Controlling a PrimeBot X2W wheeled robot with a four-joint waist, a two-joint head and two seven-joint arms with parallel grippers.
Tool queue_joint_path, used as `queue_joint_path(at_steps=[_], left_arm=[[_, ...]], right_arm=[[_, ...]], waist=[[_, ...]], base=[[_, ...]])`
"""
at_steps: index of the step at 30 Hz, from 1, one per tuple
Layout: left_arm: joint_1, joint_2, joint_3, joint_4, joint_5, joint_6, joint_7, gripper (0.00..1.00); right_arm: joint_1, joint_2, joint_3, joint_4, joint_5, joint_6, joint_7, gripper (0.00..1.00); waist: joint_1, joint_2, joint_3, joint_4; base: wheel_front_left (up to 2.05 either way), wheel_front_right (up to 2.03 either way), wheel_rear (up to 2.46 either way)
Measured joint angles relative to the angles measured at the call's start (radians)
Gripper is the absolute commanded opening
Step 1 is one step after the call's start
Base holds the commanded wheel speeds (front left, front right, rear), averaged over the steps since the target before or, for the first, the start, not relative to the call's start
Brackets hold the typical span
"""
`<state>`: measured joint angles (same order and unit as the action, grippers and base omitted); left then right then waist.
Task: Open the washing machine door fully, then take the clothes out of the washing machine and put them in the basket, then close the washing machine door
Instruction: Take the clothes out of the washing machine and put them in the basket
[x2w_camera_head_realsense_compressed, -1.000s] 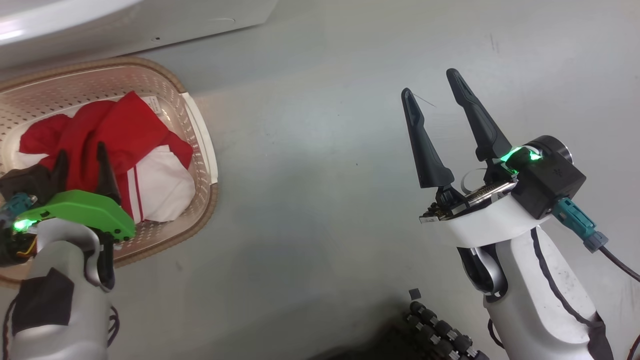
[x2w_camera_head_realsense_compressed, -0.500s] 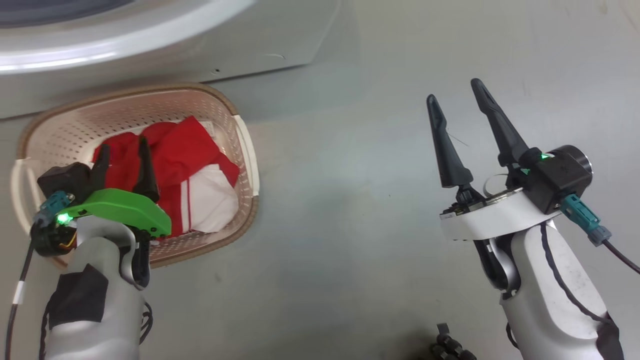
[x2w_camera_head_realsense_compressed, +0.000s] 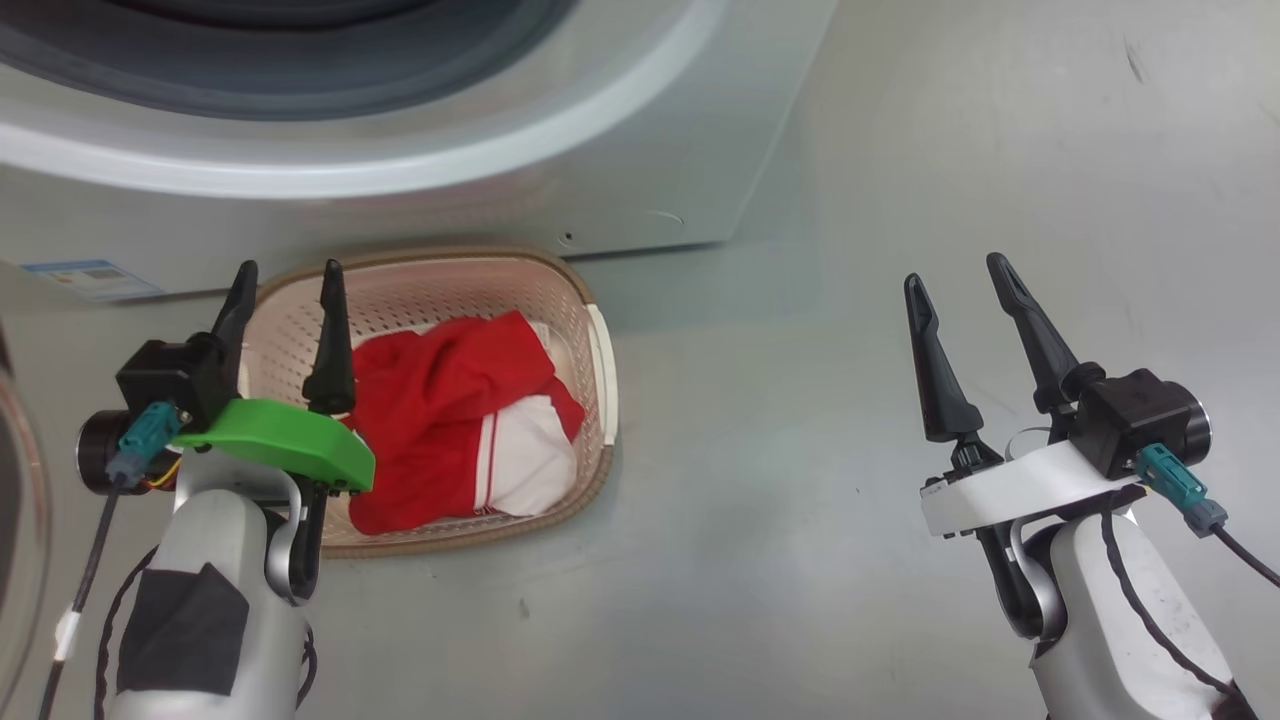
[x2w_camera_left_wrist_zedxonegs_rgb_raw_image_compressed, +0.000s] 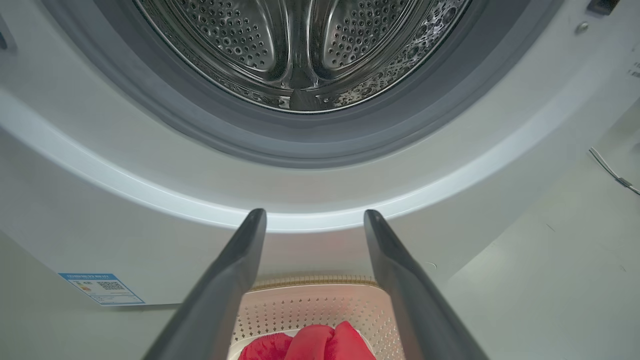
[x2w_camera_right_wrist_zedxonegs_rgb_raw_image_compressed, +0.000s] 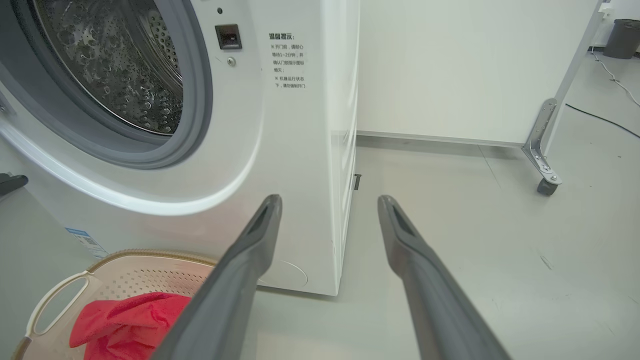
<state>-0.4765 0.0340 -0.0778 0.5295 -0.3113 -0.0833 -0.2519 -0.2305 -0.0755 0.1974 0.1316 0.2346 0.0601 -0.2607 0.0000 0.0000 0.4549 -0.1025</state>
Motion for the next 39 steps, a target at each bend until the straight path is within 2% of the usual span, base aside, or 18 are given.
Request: queue_joint_path(at_steps=[8,17,27,39], left_arm=[[0.080,0.001,-0.008,-0.124,0.061,0.020,0.000,1.00],[0.226,0.014,-0.019,-0.203,0.107,0.046,0.000,1.00],[0.370,0.017,-0.020,-0.278,0.111,0.061,0.000,1.00],[0.494,0.018,-0.047,-0.338,0.118,0.061,0.000,1.00]], right_arm=[[0.037,0.005,-0.001,0.024,-0.001,0.005,0.000,1.00],[0.105,0.012,-0.001,0.043,-0.001,0.009,0.000,1.00],[0.179,0.016,-0.022,0.054,-0.001,0.006,0.000,1.00],[0.238,0.020,-0.027,0.052,-0.001,-0.001,0.000,1.00]], waist=[[0.0000,0.0000,-0.117,0.052],[0.0000,0.0000,-0.244,0.081],[0.0000,0.0000,-0.346,0.071],[-0.0001,0.0000,-0.413,0.051]], base=[[0.00,0.00,0.00],[0.00,0.00,0.00],[0.00,0.00,0.00],[0.00,0.00,0.00]])
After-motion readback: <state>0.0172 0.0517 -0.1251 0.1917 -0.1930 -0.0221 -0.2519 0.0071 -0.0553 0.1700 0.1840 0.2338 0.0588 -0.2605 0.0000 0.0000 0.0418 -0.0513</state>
